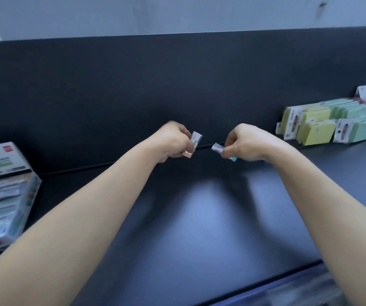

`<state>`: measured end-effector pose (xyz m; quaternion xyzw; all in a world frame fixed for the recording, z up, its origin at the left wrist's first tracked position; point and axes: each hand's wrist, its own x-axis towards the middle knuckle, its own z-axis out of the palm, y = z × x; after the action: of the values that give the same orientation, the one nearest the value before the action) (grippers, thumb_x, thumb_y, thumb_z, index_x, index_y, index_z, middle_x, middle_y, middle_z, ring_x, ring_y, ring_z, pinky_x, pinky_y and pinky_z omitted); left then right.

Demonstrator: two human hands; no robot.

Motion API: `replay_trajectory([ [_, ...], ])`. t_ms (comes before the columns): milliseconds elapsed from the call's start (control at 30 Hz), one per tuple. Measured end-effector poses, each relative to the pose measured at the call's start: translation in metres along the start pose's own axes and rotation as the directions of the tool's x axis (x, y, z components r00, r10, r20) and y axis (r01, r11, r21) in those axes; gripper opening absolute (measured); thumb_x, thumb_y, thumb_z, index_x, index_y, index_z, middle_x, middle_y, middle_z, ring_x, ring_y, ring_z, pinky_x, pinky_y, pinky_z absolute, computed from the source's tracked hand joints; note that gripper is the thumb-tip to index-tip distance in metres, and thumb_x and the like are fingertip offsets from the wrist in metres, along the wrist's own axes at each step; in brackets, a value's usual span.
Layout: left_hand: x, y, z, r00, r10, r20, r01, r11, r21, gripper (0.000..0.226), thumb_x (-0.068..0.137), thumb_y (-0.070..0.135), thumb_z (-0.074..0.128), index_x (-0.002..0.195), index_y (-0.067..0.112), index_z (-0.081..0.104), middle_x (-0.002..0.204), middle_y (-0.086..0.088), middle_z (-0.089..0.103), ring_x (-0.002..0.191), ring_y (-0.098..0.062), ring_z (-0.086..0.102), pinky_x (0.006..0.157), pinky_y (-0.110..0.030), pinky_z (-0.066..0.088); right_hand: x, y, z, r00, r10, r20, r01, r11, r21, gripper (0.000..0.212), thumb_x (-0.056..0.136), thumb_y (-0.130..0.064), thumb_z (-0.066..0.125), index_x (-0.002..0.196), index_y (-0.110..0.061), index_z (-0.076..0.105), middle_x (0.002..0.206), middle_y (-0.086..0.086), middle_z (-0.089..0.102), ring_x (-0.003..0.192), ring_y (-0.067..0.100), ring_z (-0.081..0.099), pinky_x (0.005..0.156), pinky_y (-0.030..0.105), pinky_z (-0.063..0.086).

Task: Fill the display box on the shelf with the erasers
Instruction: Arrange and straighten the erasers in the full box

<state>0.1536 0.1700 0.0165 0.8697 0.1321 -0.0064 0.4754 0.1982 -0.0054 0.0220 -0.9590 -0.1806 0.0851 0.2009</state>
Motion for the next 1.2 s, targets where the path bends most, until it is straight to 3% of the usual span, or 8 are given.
replay_trajectory([
  [133,-0.03,-0.016,-0.049,0.997,-0.036,-0.067,0.027,0.99,-0.139,0.024,0.078,-0.01,0.061,0.082,0.012,0.052,0.076,-0.006,0.058,0.068,-0.017,0.059,0.074,-0.033,0.054,-0.003,-0.049,0.005,0.995,-0.099,0.004,0.099,0.995,-0.011,0.012,0.075,-0.027,0.067,0.077,-0.017,0.071,0.073,0.0,0.061,0.068,0.02,0.053,0.056,0.026,0.039],
  [267,-0.071,-0.044,-0.104,0.979,-0.027,-0.201,0.004,0.993,-0.116,0.041,0.074,-0.012,0.061,0.1,0.02,0.061,0.081,-0.003,0.056,0.072,-0.016,0.053,0.059,-0.023,0.043,-0.006,-0.113,0.02,0.969,-0.249,0.008,0.249,0.968,-0.009,0.01,0.075,-0.028,0.068,0.077,-0.018,0.07,0.07,-0.003,0.059,0.063,0.014,0.052,0.054,0.024,0.039],
  [433,-0.125,-0.086,-0.162,0.917,-0.11,-0.384,0.022,0.974,-0.226,0.031,0.075,-0.016,0.058,0.076,0.016,0.059,0.077,-0.005,0.054,0.066,-0.017,0.054,0.046,-0.018,0.046,-0.016,-0.197,0.05,0.899,-0.437,0.031,0.434,0.898,0.076,0.013,0.077,-0.03,0.071,0.08,-0.017,0.069,0.074,-0.004,0.057,0.062,0.009,0.049,0.051,0.023,0.039],
  [567,-0.164,-0.116,-0.199,0.857,-0.195,-0.477,0.037,0.946,-0.322,0.026,0.076,-0.011,0.065,0.073,0.011,0.052,0.078,-0.01,0.059,0.062,-0.019,0.059,0.058,-0.025,0.055,-0.026,-0.254,0.078,0.84,-0.539,0.055,0.527,0.836,0.151,0.013,0.078,-0.026,0.071,0.087,-0.016,0.072,0.079,-0.005,0.06,0.068,0.009,0.053,0.054,0.022,0.041],
  [733,-0.198,-0.147,-0.227,0.816,-0.259,-0.516,0.088,0.939,-0.333,0.021,0.082,-0.01,0.06,0.074,0.007,0.053,0.076,-0.013,0.06,0.058,-0.02,0.061,0.051,-0.02,0.055,-0.033,-0.301,0.111,0.8,-0.589,0.112,0.569,0.804,0.171,0.014,0.079,-0.023,0.073,0.089,-0.012,0.073,0.08,-0.003,0.064,0.068,0.009,0.054,0.054,0.022,0.041],
  [867,-0.209,-0.161,-0.235,0.833,-0.281,-0.477,0.147,0.943,-0.299,0.021,0.079,-0.01,0.066,0.072,0.007,0.056,0.076,-0.01,0.062,0.065,-0.019,0.063,0.054,-0.023,0.057,-0.036,-0.32,0.132,0.783,-0.603,0.155,0.581,0.797,0.165,0.014,0.081,-0.021,0.072,0.091,-0.012,0.073,0.088,-0.001,0.066,0.078,0.014,0.057,0.06,0.023,0.043],
  [967,-0.212,-0.17,-0.24,0.839,-0.263,-0.476,0.178,0.96,-0.215,0.019,0.075,-0.006,0.072,0.071,0.007,0.059,0.069,-0.006,0.06,0.062,-0.015,0.058,0.048,-0.019,0.049,-0.038,-0.328,0.144,0.779,-0.599,0.184,0.586,0.801,0.125,0.016,0.082,-0.021,0.071,0.095,-0.013,0.072,0.093,-0.002,0.065,0.083,0.015,0.058,0.068,0.024,0.043],
  [1200,-0.211,-0.186,-0.25,0.87,-0.201,-0.451,0.171,0.979,-0.106,0.019,0.068,0.002,0.08,0.069,0.008,0.062,0.064,-0.002,0.058,0.059,-0.013,0.048,0.055,-0.023,0.038,-0.042,-0.337,0.158,0.79,-0.563,0.243,0.585,0.811,-0.025,0.019,0.078,-0.017,0.075,0.096,-0.014,0.071,0.098,0.0,0.065,0.089,0.017,0.059,0.075,0.026,0.045],
])
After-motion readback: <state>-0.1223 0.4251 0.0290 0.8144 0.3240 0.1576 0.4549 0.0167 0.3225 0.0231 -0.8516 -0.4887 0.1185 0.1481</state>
